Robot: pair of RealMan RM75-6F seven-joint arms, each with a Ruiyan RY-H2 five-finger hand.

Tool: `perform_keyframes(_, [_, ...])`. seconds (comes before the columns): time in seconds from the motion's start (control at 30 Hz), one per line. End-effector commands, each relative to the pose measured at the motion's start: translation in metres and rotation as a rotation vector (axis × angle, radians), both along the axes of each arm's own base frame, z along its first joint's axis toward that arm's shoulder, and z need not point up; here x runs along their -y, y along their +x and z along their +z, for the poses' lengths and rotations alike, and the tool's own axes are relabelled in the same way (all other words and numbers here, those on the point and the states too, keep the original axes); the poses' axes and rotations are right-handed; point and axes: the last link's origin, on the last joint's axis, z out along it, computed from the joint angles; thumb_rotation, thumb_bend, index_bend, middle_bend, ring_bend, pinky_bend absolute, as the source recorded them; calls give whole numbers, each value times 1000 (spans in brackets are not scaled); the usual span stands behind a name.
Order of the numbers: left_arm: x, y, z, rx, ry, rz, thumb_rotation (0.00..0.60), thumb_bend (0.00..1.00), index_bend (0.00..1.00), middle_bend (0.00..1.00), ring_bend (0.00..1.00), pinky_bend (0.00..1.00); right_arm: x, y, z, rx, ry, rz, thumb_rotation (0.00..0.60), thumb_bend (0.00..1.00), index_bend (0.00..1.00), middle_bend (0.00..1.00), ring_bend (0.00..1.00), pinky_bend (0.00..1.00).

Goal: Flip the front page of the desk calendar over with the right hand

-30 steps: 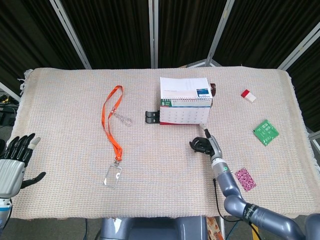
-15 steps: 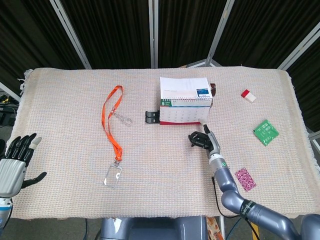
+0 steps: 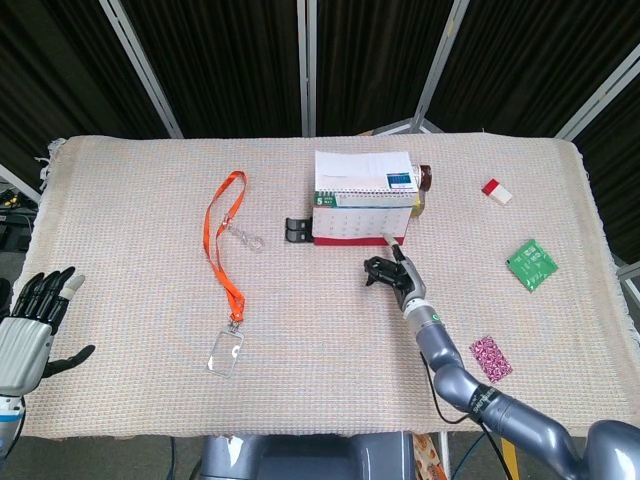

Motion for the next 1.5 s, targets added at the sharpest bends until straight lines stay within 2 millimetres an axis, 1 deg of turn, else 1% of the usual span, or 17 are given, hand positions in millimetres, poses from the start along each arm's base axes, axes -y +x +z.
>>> perform_keyframes(0.03, [0, 0, 0, -2, 0, 0, 600, 92, 0, 0, 0, 0, 1, 5, -2, 10, 1, 12, 600, 307, 0, 617, 647, 583])
perform_keyframes(0.3, [1, 1, 2, 5, 1, -5, 600, 92, 0, 0, 0, 0, 6, 26, -2, 46, 8, 58, 600, 311, 3, 617, 648, 582])
perform_keyframes(0.53, [1, 0, 4, 12, 7, -2, 600, 92, 0, 0, 0, 0, 17, 47, 1, 69, 6, 91, 600, 311, 24, 617, 647, 582])
perform_keyframes(0.6, [1, -1, 5, 14, 8, 2, 600, 92, 0, 0, 0, 0, 18, 54, 3, 65, 2, 115, 600, 310, 59, 617, 647, 580])
perform_keyframes(0.67, [0, -2, 5, 16, 7, 5, 600, 93, 0, 0, 0, 0, 17, 60, 10, 53, -18, 145, 600, 311, 120, 614, 646, 573])
perform_keyframes(0.8, [0, -2, 6, 18, 6, 5, 600, 93, 0, 0, 0, 0, 13, 69, 31, 25, -96, 194, 600, 313, 240, 576, 622, 540])
perform_keyframes(0.87, [0, -2, 6, 18, 7, 4, 600, 93, 0, 0, 0, 0, 11, 73, 47, 0, -152, 220, 600, 314, 283, 531, 588, 501])
perform_keyframes(0.97, [0, -1, 5, 17, 5, 3, 600, 92, 0, 0, 0, 0, 7, 78, 72, -50, -250, 254, 600, 317, 349, 443, 487, 385])
perform_keyframes(1.0, [0, -1, 5, 17, 5, 2, 600, 93, 0, 0, 0, 0, 6, 79, 80, -72, -288, 265, 600, 318, 359, 431, 464, 355])
perform_keyframes(1.03, [0, 0, 5, 17, 7, 0, 600, 92, 0, 0, 0, 0, 8, 80, 97, -134, -359, 289, 600, 318, 365, 419, 434, 311])
perform_keyframes(1.07, [1, 0, 5, 17, 8, -1, 600, 93, 0, 0, 0, 0, 7, 80, 105, -170, -390, 300, 600, 318, 367, 411, 406, 274])
perform_keyframes(1.17, [1, 0, 5, 17, 9, 0, 600, 92, 0, 0, 0, 0, 8, 81, 114, -221, -418, 312, 600, 319, 365, 389, 342, 209])
perform_keyframes(1.27, [0, 0, 5, 14, 10, 1, 600, 92, 0, 0, 0, 0, 11, 80, 123, -313, -455, 331, 600, 324, 347, 354, 262, 158])
perform_keyframes(1.37, [0, 0, 4, 9, 8, 4, 600, 92, 0, 0, 0, 0, 21, 76, 134, -452, -499, 349, 600, 326, 295, 312, 179, 105])
perform_keyframes(1.47, [-1, 0, 2, 4, 6, 8, 600, 92, 0, 0, 0, 0, 32, 71, 138, -573, -501, 369, 600, 320, 206, 260, 111, 64])
perform_keyframes(1.5, [-1, -1, 1, 0, 4, 11, 600, 92, 0, 0, 0, 0, 38, 66, 139, -658, -503, 388, 600, 311, 172, 237, 88, 50])
